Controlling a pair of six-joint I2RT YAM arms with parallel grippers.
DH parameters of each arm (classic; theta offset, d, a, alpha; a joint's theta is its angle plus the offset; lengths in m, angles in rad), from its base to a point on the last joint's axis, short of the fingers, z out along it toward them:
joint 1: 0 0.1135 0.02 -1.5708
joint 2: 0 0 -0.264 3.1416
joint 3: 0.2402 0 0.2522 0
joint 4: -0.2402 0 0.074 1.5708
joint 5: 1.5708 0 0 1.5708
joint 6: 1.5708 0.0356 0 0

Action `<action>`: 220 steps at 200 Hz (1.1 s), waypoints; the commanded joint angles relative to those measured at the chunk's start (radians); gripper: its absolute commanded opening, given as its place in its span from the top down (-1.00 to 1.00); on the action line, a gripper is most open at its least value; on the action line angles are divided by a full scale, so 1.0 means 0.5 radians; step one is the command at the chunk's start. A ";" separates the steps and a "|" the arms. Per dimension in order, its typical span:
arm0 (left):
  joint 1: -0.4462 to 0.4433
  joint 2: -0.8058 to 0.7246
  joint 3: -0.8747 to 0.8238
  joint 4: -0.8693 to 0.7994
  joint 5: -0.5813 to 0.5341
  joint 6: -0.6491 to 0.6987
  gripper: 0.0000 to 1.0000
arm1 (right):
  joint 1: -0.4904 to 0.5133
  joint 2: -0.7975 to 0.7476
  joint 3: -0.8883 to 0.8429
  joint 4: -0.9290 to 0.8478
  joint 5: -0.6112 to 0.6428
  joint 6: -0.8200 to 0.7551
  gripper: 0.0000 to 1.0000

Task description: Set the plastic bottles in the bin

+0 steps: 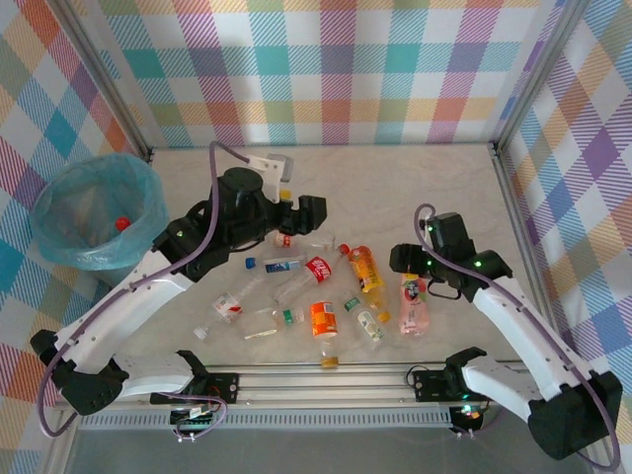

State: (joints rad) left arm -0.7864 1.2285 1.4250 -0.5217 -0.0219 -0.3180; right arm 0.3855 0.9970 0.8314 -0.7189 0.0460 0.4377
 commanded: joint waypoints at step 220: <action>-0.059 0.429 0.101 -0.052 0.587 -0.001 -0.70 | -0.136 0.457 -0.467 0.220 0.000 0.212 -0.34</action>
State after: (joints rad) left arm -0.8047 1.4464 1.4448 -0.5491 0.2539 -0.3183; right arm 0.3256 1.2079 0.5838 -0.6209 0.0902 0.5694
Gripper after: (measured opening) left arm 0.851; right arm 0.692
